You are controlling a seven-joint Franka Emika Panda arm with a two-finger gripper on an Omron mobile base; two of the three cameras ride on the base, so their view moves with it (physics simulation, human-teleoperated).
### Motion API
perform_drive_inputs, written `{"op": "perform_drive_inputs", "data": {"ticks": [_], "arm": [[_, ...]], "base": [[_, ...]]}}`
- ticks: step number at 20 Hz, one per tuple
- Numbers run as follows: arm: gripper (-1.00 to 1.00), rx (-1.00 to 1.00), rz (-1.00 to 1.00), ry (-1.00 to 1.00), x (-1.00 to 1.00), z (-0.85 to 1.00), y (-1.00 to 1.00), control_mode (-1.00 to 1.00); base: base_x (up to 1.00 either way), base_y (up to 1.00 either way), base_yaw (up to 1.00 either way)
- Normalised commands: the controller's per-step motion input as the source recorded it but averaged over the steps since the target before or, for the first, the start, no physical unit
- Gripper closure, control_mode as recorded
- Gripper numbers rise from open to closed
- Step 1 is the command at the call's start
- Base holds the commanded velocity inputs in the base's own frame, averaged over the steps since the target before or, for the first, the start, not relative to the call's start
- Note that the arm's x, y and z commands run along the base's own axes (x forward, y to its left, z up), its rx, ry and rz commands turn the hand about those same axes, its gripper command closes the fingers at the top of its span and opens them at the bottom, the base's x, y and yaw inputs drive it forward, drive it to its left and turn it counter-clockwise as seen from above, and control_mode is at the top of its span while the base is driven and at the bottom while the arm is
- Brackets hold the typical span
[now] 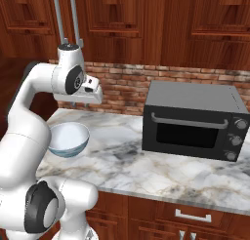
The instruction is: Open the cabinet. Pick the tangerine and kiwi from the cabinet and place them into the bowl. Then close the cabinet.
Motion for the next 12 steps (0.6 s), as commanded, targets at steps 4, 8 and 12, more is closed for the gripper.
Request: {"op": "perform_drive_inputs", "data": {"ticks": [4, 8, 12], "arm": [[-1.00, 0.00, 0.00, -0.03, -0.19, 0.00, 0.00, -1.00], [-1.00, -0.01, 0.00, -0.31, -0.28, 0.31, 0.04, -1.00], [-1.00, -0.08, 0.00, -0.49, -0.36, 0.76, 0.09, -1.00]], "base": [[0.00, 0.00, 0.00], [0.00, 0.00, 0.00], [0.00, 0.00, 0.00]]}}
